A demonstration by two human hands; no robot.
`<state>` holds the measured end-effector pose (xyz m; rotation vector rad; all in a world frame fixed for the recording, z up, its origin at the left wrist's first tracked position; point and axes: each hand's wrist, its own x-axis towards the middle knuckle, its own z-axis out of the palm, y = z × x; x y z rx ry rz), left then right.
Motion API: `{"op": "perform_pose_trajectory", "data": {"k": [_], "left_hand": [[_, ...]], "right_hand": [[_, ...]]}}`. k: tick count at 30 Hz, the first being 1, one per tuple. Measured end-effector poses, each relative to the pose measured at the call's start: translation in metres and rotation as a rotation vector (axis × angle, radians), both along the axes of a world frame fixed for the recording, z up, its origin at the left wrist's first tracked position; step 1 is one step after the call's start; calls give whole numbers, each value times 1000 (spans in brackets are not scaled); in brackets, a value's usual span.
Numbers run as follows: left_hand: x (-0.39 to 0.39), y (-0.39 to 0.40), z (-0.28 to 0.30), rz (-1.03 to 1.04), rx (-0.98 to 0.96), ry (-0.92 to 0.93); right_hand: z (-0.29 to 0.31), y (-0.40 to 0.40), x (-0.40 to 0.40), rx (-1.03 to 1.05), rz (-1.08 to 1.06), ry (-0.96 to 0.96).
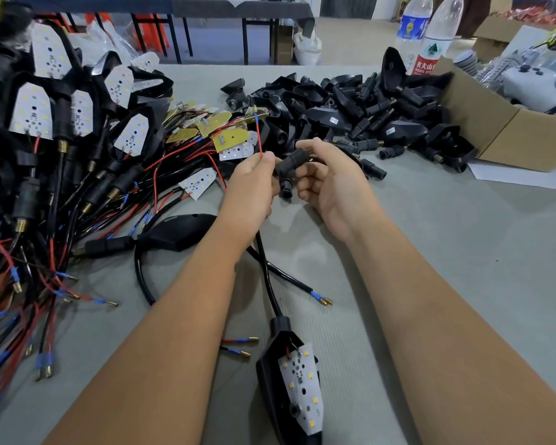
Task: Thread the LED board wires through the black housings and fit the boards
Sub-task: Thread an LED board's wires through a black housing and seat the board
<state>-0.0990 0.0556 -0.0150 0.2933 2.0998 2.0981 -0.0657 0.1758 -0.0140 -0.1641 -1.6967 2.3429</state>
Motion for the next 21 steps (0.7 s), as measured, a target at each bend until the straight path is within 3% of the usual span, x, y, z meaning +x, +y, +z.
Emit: {"op": "perform_pose_trajectory", "data": {"k": [4, 11, 16, 21], "left_hand": [[-1, -4, -2, -54, -62, 50], [-3, -1, -5, -49, -73, 82], [-6, 0, -8, -11, -82, 101], [-6, 0, -8, -3, -9, 68]], "right_hand": [[-2, 1, 1, 39, -20, 0], [-2, 2, -1, -80, -79, 40], [-4, -3, -2, 74, -53, 116], [-5, -6, -2, 83, -114, 144]]}}
